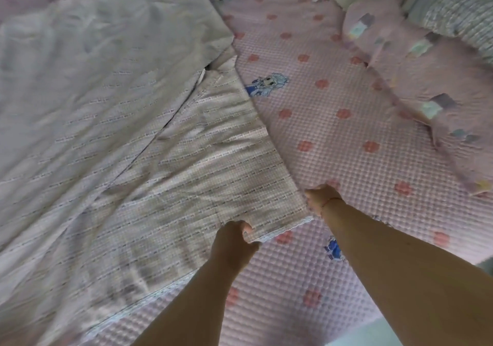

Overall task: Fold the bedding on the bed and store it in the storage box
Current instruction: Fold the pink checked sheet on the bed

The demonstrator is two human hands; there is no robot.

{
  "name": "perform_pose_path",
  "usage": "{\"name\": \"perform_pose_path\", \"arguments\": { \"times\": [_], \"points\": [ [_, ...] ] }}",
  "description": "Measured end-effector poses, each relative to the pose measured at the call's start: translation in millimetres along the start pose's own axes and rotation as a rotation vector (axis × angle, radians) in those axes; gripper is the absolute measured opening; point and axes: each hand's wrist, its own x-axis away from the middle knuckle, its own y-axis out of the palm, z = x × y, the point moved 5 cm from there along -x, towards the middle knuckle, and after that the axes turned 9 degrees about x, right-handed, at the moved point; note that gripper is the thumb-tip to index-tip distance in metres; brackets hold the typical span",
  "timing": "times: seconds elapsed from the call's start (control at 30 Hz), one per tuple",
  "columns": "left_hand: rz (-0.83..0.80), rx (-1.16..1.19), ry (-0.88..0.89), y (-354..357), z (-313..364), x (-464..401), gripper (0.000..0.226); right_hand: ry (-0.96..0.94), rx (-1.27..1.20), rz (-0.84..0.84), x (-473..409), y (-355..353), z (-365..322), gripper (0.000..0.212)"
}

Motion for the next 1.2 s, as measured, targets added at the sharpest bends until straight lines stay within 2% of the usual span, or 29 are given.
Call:
{"name": "perform_pose_path", "arguments": {
  "times": [0.1,0.2,0.27,0.33,0.37,0.47,0.57,0.63,0.7,0.77,0.83,0.9,1.0,1.1,1.2],
  "points": [
    [0.009,-0.077,0.012,16,-11,-17,0.057,-0.045,0.123,0.018,-21,15,-1,0.039],
    [0.020,-0.196,0.040,27,-20,-29,0.063,-0.124,0.249,0.019,-34,33,-13,0.042],
    [0.072,-0.255,0.105,27,-17,-37,0.046,-0.163,0.306,0.020,-38,42,-19,0.050],
    [0.100,-0.245,0.130,22,-15,-43,0.027,-0.183,0.336,0.025,-40,42,-20,0.043],
    [0.085,-0.221,0.120,20,-16,-44,0.024,-0.169,0.362,0.025,-40,38,-15,0.040],
    [-0.125,-0.116,0.114,31,-7,-35,0.019,-0.060,0.633,-0.023,-32,13,13,0.029],
    [-0.354,-0.078,0.128,54,5,-15,0.014,0.083,0.865,-0.060,-17,-8,40,0.027],
    [-0.439,-0.032,0.124,58,9,-9,0.016,0.125,0.887,0.039,-12,-14,33,0.034],
    [-0.448,0.080,0.082,46,6,-9,0.029,0.075,0.813,0.204,-2,-10,4,0.051],
    [-0.325,0.216,0.018,19,-5,-18,0.034,-0.114,0.656,0.269,7,10,-38,0.052],
    [-0.111,0.358,-0.044,-17,-28,-36,0.029,-0.317,0.442,0.176,18,47,-83,0.048],
    [0.081,0.598,-0.120,-59,-58,-49,0.021,-0.427,0.238,0.008,28,92,-120,0.049],
    [0.259,1.097,-0.222,-109,-98,-61,0.005,-0.383,-0.024,-0.264,34,152,-156,0.049],
    [0.334,1.239,-0.251,-140,-129,-75,0.013,-0.303,-0.185,-0.407,30,191,-177,0.048],
    [0.345,1.324,-0.190,-153,-132,-95,0.027,-0.239,-0.257,-0.427,10,215,-176,0.056]
  ]
}}
